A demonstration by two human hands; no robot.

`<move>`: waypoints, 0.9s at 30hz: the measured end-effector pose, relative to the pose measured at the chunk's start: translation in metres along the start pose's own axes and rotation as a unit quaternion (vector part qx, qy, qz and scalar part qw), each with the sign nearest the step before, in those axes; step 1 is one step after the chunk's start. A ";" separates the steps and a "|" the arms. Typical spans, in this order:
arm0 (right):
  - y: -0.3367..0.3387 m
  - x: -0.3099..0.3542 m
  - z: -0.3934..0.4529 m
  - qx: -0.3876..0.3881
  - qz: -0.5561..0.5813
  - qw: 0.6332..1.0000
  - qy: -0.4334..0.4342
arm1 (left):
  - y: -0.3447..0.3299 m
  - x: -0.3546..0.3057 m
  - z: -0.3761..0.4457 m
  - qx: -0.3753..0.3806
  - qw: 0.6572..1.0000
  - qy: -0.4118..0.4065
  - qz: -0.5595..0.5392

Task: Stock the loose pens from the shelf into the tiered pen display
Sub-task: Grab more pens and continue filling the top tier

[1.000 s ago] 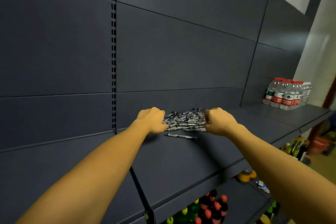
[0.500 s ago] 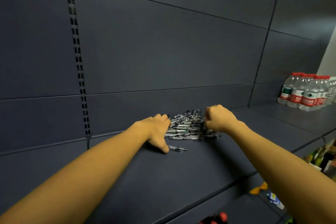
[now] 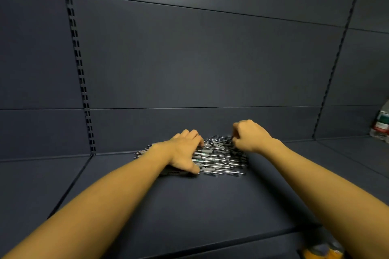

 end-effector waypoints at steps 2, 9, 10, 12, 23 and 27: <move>-0.002 -0.004 0.002 0.006 0.005 1.000 0.007 | -0.001 -0.015 0.010 -0.003 1.000 -0.022 0.002; -0.003 -0.019 0.006 0.003 0.025 1.000 0.000 | -0.007 -0.028 0.034 0.052 0.995 -0.029 0.083; -0.003 -0.021 0.006 0.004 0.026 1.000 -0.001 | -0.008 -0.029 0.035 0.060 0.994 -0.028 0.085; -0.004 -0.023 0.007 0.007 0.032 0.999 -0.004 | -0.011 -0.032 0.038 0.074 0.994 -0.025 0.074; -0.012 -0.024 -0.001 0.024 0.055 0.998 -0.009 | -0.022 -0.033 0.040 0.123 0.991 -0.014 0.042; -0.005 -0.026 -0.005 0.022 0.062 0.998 -0.012 | -0.019 -0.032 0.039 0.086 0.994 -0.030 0.056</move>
Point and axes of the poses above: each hand's wrist, its own z-axis towards the middle knuckle, its own y-axis out of the back of the hand, x = y × z, the point moved 2 cm from there along z, towards the middle knuckle, and after that the axes turned 10 degrees about -y, right-handed, at the moved point
